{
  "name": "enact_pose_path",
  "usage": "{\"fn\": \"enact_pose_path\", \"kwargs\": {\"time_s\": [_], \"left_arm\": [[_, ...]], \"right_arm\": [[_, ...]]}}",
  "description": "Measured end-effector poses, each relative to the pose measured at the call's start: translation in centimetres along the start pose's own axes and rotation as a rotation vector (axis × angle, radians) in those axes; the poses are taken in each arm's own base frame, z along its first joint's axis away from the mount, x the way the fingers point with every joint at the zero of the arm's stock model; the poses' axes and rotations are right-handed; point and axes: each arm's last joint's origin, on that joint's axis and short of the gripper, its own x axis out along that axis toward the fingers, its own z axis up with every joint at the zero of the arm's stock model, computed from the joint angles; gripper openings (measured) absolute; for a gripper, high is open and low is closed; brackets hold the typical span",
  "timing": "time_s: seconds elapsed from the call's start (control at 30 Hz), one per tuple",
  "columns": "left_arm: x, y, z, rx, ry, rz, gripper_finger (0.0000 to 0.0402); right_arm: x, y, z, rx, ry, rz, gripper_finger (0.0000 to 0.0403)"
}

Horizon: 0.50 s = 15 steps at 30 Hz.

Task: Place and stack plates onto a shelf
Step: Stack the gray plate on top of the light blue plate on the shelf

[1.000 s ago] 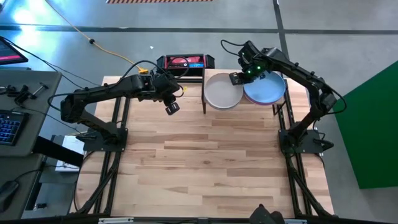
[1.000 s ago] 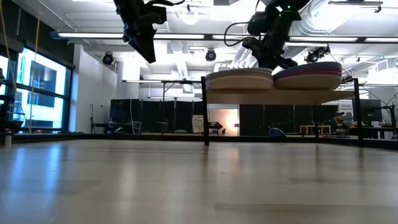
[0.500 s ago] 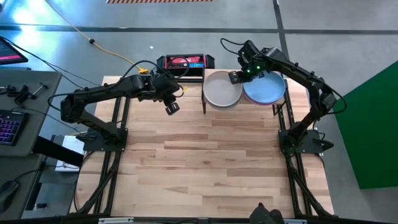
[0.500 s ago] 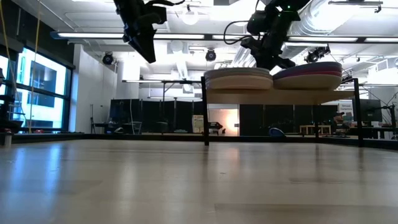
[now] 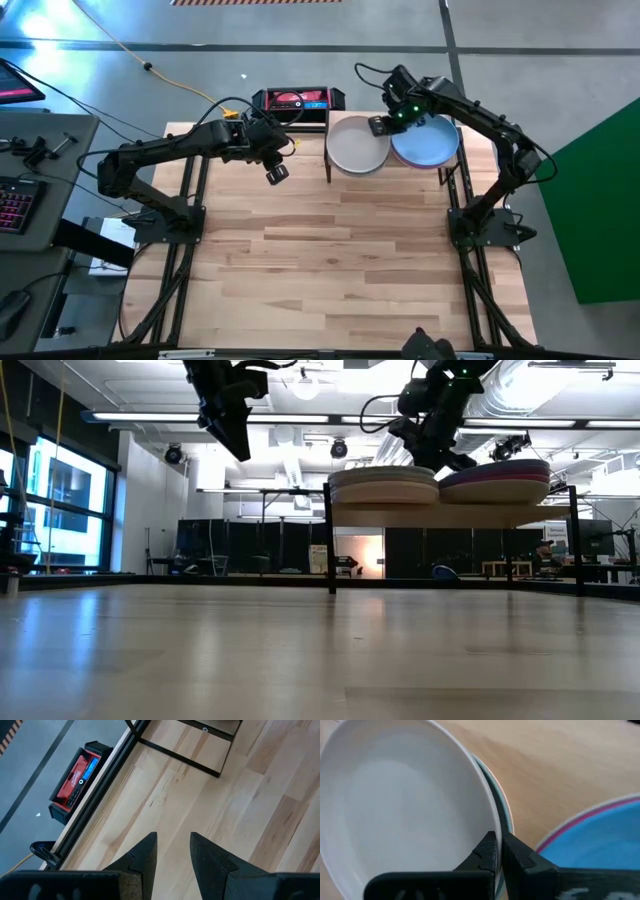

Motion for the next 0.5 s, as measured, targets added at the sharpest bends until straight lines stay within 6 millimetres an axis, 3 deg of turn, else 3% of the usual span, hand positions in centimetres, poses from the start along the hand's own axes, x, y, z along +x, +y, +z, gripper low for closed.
{"fn": "enact_pose_path", "kwargs": {"time_s": [0.33,0.5], "left_arm": [[-0.01,-0.01,0.0,0.001,0.0,0.0,0.0104],[0.01,0.0,0.0,0.0,0.0,0.0,0.0104]], "right_arm": [[0.0,-0.06,-0.12,0.021,0.012,-0.006,0.0002],[-0.01,-0.04,0.0,0.031,0.002,0.0,0.0041]]}}
